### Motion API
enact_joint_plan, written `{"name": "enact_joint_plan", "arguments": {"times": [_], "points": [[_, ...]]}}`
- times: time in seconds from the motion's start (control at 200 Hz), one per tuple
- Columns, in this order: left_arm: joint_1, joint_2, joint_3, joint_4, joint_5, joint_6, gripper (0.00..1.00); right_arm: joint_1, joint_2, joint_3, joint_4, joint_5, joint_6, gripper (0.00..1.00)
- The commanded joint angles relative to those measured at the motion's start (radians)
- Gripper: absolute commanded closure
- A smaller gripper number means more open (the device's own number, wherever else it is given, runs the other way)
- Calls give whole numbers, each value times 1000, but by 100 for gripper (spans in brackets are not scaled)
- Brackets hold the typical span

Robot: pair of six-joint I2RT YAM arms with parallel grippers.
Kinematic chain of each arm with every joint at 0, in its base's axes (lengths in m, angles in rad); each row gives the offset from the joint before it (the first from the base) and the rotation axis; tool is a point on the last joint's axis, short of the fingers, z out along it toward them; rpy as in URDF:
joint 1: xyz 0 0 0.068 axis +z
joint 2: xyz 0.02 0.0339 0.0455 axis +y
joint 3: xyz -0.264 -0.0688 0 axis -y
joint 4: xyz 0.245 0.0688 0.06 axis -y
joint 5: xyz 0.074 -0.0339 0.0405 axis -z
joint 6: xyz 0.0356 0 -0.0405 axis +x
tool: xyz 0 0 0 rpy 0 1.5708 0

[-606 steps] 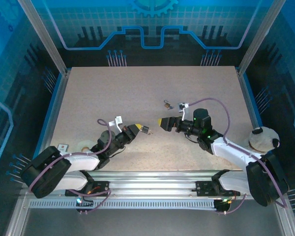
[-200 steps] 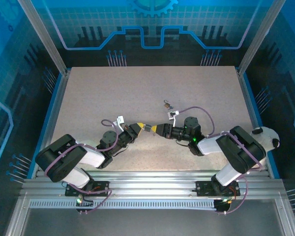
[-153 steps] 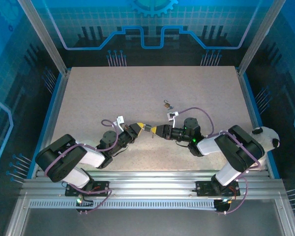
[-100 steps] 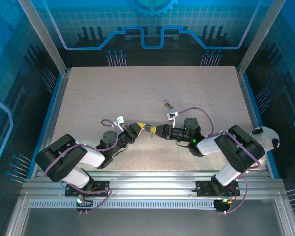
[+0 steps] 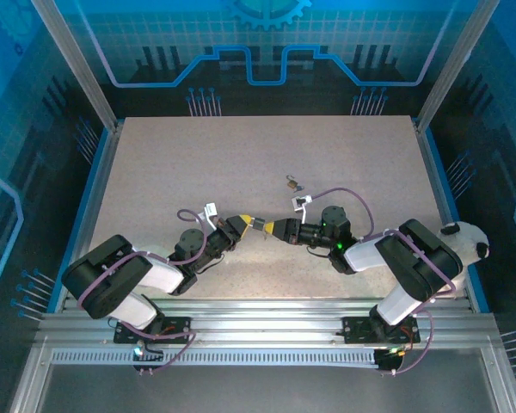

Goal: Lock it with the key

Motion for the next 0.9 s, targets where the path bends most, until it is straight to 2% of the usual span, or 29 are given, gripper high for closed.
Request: {"name": "enact_joint_plan", "arguments": {"times": [0.0,0.29,0.39,0.896], "points": [[7,4,7,71,-21,-12,100,10,3,-3,20,-8,-11,85],[6,-3,7,71,-31,-11,100,5,8,-12,36,-5,-1,93],[6,-3,4,71,-36,-10,100,3,10,-14,40,-6,1,100],[6,-23,-15,71,-64,-1,100,-23,41,-39,88,1,39,100]]}}
